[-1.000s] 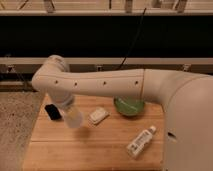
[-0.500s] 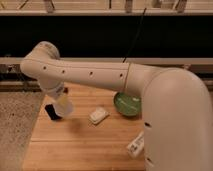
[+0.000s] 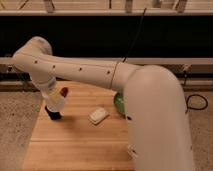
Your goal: Place the ceramic cup over the eraser
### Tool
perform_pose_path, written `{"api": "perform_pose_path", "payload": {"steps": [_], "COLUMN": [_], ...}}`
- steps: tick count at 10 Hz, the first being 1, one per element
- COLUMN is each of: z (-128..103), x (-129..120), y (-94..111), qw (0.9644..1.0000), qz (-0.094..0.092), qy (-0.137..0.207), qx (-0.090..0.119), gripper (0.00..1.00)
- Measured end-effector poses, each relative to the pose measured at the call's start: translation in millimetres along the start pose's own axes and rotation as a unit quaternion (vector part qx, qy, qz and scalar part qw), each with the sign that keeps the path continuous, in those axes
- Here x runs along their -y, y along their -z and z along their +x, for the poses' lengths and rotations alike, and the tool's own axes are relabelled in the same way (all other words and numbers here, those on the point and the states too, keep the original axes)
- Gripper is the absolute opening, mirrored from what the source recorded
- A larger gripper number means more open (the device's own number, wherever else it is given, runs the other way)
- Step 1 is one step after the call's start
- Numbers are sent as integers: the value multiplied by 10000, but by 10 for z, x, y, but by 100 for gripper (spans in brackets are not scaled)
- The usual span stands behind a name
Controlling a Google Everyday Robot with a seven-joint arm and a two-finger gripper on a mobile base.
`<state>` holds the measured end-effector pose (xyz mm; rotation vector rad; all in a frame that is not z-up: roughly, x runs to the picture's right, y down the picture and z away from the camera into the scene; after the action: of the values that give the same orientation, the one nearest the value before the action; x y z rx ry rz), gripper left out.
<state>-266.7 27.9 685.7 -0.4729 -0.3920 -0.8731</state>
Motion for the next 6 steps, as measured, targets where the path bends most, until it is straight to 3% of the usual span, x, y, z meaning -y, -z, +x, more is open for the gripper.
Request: {"api": "perform_pose_path", "payload": {"steps": [4,6], "z": [-117,-52], "x": [219,196], "y": [-148,-257], "qw": [9999,9997], "qz": [-78,-201], "qy": [125,110], "qx": [63,26], "gripper": [0,0]}}
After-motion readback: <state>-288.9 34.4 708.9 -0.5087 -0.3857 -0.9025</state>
